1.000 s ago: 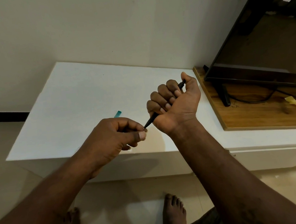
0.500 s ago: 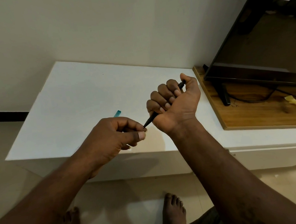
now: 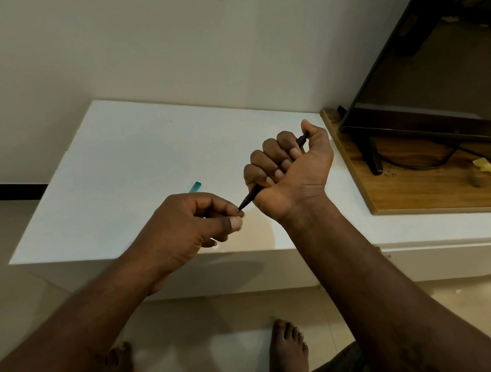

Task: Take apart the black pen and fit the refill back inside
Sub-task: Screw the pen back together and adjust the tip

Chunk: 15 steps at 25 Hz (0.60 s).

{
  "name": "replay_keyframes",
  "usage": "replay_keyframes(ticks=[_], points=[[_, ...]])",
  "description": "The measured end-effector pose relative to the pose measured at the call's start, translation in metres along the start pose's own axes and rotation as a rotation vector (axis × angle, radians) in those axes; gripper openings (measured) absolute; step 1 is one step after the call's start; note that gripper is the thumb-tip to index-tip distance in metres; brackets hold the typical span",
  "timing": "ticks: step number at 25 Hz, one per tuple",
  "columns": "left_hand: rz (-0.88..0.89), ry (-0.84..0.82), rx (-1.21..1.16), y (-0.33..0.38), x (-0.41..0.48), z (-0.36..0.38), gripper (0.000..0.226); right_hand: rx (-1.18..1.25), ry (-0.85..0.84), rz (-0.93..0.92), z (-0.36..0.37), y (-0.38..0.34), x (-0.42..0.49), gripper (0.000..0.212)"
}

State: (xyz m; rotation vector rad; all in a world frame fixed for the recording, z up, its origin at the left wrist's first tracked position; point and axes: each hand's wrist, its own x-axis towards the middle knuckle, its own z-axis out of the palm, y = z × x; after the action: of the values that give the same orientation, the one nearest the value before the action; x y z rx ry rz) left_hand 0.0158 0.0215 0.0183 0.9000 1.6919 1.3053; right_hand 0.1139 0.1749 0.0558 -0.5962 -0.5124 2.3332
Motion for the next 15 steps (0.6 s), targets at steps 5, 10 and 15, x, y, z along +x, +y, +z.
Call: replay_keyframes(ticks=[5,10,15], points=[[-0.001,-0.001,-0.004,-0.0008,0.0003,-0.0002,0.01,0.006,0.001,-0.001,-0.0003,0.0006,-0.0003,0.047],[-0.001,-0.006,-0.006,-0.002,0.0011,-0.0002,0.009,0.003,0.006,0.005,0.0006,0.0,-0.0004,0.047],[0.003,-0.01,-0.001,-0.0026,0.0011,-0.0009,0.01,0.003,0.007,0.008,0.0005,0.0004,-0.0007,0.048]])
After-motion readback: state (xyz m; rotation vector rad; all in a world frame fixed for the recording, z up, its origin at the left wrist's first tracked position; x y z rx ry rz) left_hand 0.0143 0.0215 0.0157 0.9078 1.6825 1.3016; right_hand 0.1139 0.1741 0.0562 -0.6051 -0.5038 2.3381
